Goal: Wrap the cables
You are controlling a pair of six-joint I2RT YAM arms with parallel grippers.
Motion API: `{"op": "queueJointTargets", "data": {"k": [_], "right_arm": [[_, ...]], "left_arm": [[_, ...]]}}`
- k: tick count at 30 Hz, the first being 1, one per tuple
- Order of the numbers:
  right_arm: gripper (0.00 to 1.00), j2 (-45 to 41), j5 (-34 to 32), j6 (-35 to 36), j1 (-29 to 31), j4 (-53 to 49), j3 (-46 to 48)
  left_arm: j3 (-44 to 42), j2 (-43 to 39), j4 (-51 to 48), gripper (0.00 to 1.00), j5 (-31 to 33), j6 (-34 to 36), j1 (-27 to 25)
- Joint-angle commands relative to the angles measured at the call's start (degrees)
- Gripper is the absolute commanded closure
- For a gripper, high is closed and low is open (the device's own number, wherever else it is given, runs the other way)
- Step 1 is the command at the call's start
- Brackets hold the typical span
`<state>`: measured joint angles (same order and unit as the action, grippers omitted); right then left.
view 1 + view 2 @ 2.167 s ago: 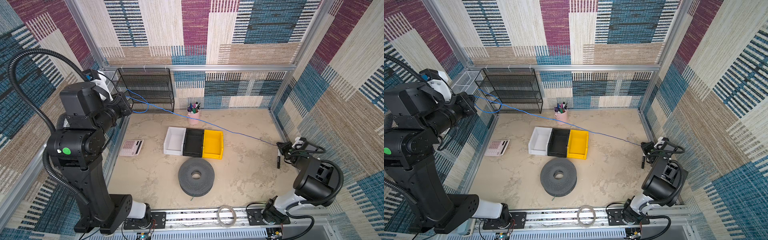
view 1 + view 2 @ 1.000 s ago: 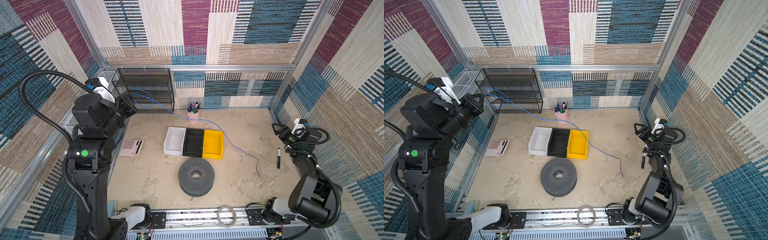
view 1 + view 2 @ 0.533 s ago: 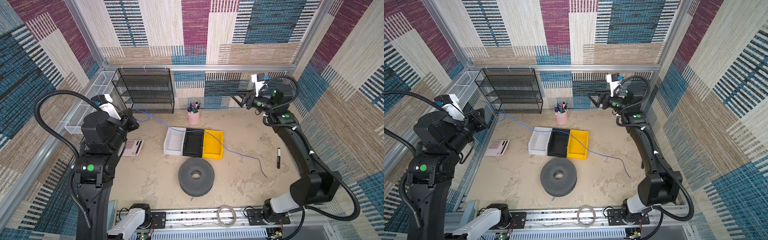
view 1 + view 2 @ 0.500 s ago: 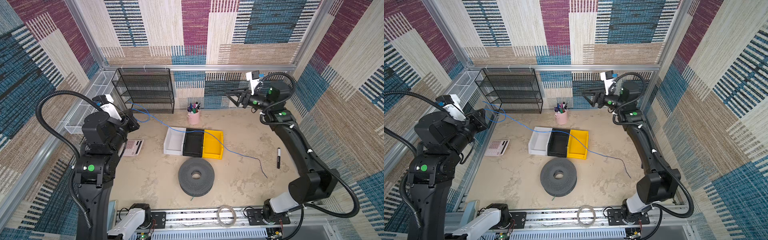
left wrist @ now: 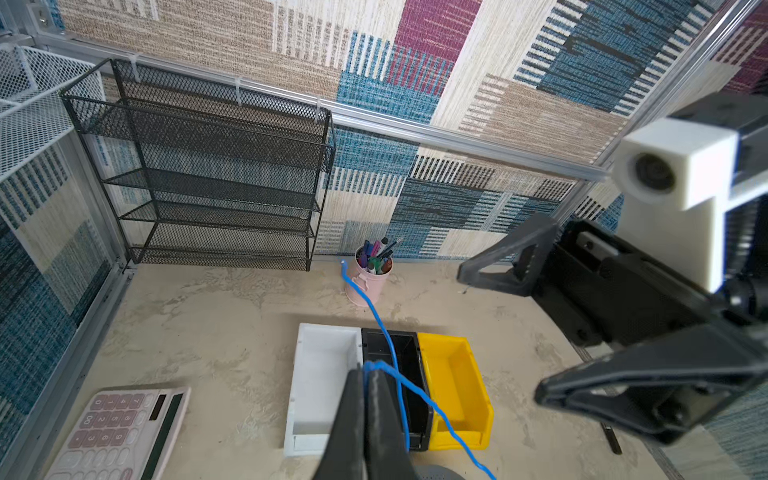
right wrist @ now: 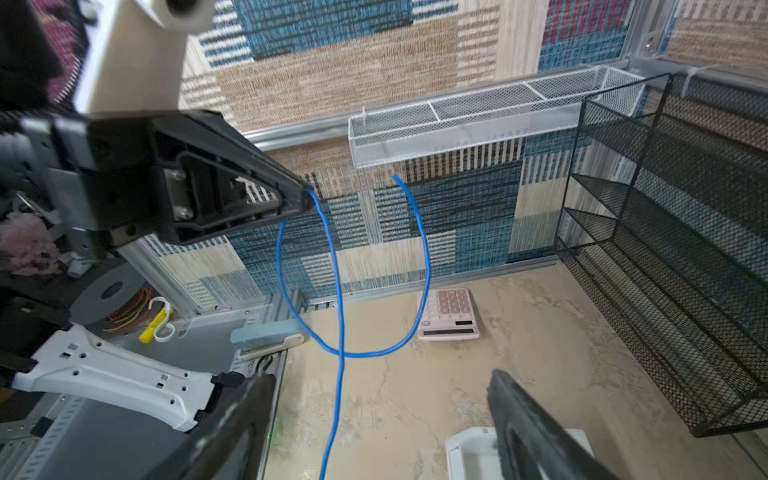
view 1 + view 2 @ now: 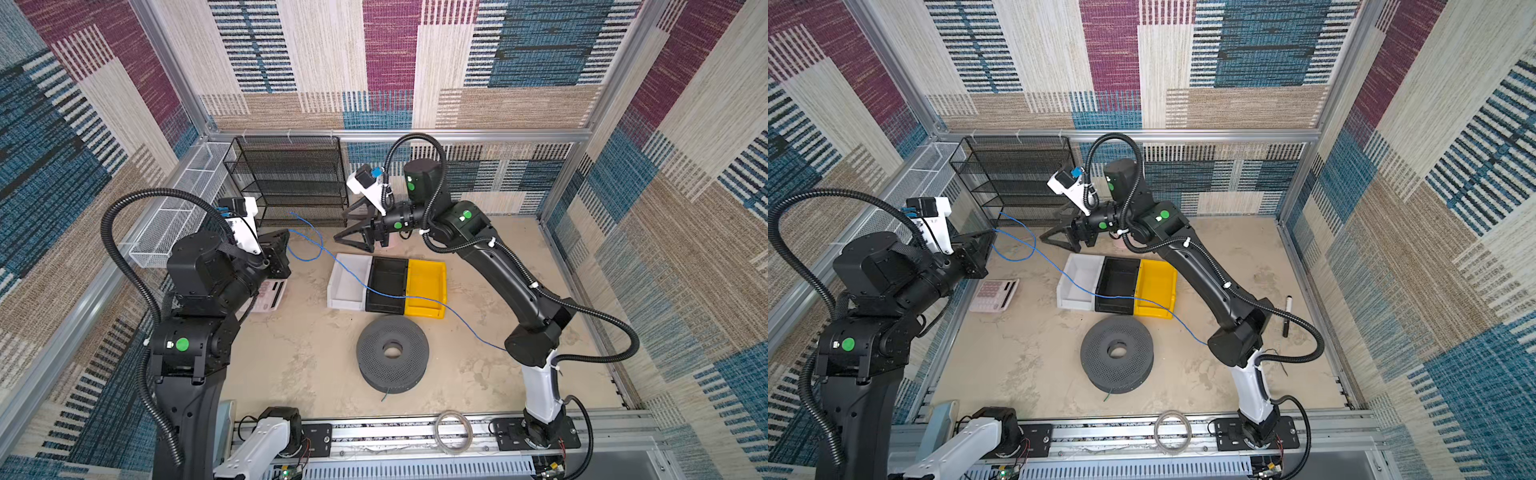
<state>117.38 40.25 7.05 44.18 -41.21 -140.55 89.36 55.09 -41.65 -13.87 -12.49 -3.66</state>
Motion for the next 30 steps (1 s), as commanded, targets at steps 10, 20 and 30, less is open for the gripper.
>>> {"op": "queueJointTargets", "data": {"k": [10,20,30], "right_arm": [[0.17,6.71,-4.77,7.29,3.01,-8.13,-4.41],[0.51,5.00,-8.91,5.91,3.40,-6.34,0.76],[1.00,3.36,-11.98,6.84,3.45,-5.00,0.32]], "left_arm": [[-0.15,0.99,-0.51,1.00,-4.15,4.38,-0.08],[0.76,1.40,-0.80,1.00,-7.79,5.46,-0.09],[3.98,3.87,-5.85,0.94,-10.68,6.78,-0.04]]}}
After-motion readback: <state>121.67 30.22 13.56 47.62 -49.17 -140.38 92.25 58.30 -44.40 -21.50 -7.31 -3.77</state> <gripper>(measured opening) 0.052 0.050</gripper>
